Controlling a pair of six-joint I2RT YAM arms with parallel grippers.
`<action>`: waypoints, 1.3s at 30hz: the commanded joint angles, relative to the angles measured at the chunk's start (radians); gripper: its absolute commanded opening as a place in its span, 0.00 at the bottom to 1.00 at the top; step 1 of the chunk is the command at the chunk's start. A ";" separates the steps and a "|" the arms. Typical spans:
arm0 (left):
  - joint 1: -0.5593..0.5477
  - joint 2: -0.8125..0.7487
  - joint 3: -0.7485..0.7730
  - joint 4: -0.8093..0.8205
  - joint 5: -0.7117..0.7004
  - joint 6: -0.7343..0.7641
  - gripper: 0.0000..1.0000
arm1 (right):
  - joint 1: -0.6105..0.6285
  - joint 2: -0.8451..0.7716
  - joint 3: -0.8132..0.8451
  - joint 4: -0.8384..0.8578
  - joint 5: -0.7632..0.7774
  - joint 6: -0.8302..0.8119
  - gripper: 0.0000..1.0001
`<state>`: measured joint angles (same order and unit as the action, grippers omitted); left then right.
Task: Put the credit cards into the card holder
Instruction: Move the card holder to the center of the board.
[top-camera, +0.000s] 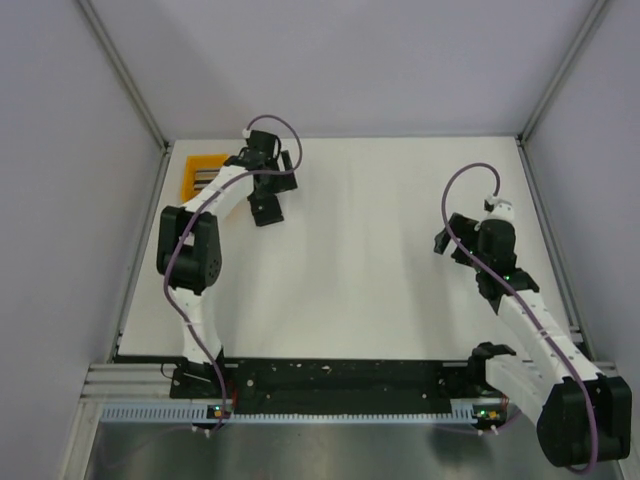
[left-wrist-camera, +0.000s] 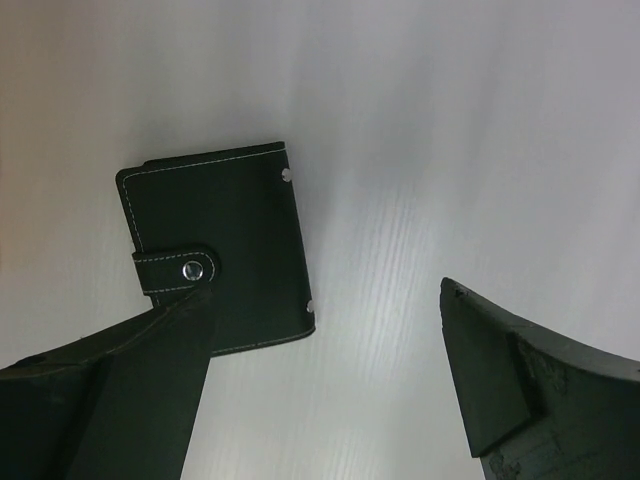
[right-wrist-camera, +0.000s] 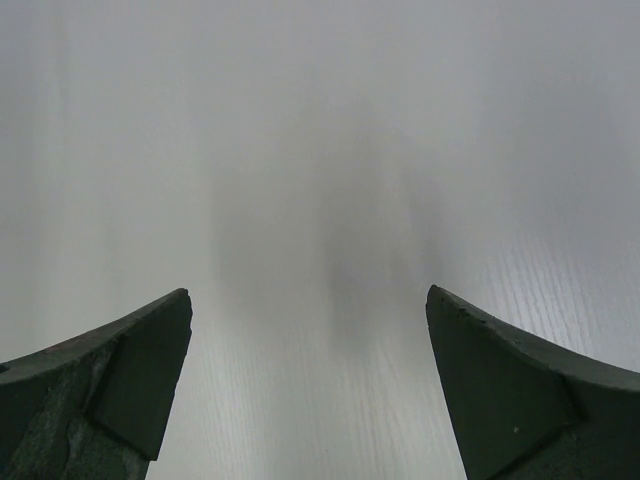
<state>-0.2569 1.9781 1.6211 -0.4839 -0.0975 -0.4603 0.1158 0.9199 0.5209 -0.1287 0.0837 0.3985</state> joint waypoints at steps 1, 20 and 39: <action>0.011 0.103 0.129 -0.096 -0.056 0.017 0.95 | 0.008 -0.018 0.042 -0.003 -0.036 0.022 0.99; -0.116 0.088 -0.157 -0.160 0.039 0.020 0.87 | 0.008 0.100 0.090 -0.012 -0.108 0.026 0.99; -0.170 -0.160 -0.238 -0.114 -0.028 -0.032 0.86 | 0.007 0.198 0.133 -0.017 -0.308 0.065 0.98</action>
<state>-0.4797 1.8614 1.2495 -0.5453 -0.0372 -0.4919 0.1158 1.0863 0.5861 -0.1715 -0.1364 0.4465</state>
